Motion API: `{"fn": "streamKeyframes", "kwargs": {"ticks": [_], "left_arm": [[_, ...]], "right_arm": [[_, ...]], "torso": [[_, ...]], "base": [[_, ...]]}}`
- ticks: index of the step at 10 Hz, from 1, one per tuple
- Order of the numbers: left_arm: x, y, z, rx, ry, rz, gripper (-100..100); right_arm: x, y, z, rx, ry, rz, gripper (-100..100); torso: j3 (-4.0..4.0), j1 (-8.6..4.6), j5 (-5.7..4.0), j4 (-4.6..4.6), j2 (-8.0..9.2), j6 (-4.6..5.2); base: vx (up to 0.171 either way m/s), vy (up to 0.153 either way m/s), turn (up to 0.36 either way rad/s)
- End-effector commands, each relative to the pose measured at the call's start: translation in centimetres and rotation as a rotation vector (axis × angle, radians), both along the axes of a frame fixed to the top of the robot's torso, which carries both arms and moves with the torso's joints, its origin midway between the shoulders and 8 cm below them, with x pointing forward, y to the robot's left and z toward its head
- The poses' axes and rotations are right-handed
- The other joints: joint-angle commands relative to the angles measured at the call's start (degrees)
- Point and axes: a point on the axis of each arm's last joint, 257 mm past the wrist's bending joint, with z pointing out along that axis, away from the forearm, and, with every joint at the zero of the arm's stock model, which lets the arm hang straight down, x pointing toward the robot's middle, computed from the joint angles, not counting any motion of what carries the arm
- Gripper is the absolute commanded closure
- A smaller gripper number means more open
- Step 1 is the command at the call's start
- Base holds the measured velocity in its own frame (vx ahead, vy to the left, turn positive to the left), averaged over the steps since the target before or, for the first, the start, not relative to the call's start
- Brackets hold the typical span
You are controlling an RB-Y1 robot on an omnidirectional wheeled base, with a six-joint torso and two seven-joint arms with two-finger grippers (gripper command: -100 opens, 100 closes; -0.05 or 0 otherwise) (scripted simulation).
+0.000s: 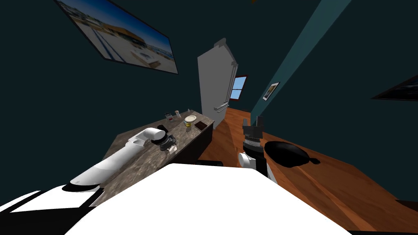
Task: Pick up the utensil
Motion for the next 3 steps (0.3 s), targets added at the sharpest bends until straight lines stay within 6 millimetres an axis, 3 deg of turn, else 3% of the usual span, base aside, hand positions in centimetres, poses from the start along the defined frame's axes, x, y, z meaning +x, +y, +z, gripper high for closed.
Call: {"fn": "streamKeyframes", "kwargs": {"ticks": [1,2,3], "left_arm": [[-0.45,-0.05,0.08,0.0,0.022,0.0,100],[-0.17,-0.06,0.07,-0.001,0.009,0.0,100],[-0.3,-0.03,0.06,0.0,0.014,0.0,0]], "right_arm": [[0.0,0.0,0.0,0.0,0.0,0.0,0],[0.0,0.0,0.0,0.0,0.0,0.0,0],[0.0,0.0,0.0,0.0,0.0,0.0,0]], "torso": [[0.0,0.0,0.0,0.0,0.0,0.0],[0.0,-0.01,-0.01,-0.01,0.01,-0.01],[-0.01,-0.02,-0.01,-0.01,-0.01,0.01]], "base": [[-0.006,0.002,0.024],[0.0,0.0,0.0],[0.0,0.0,0.0]]}}
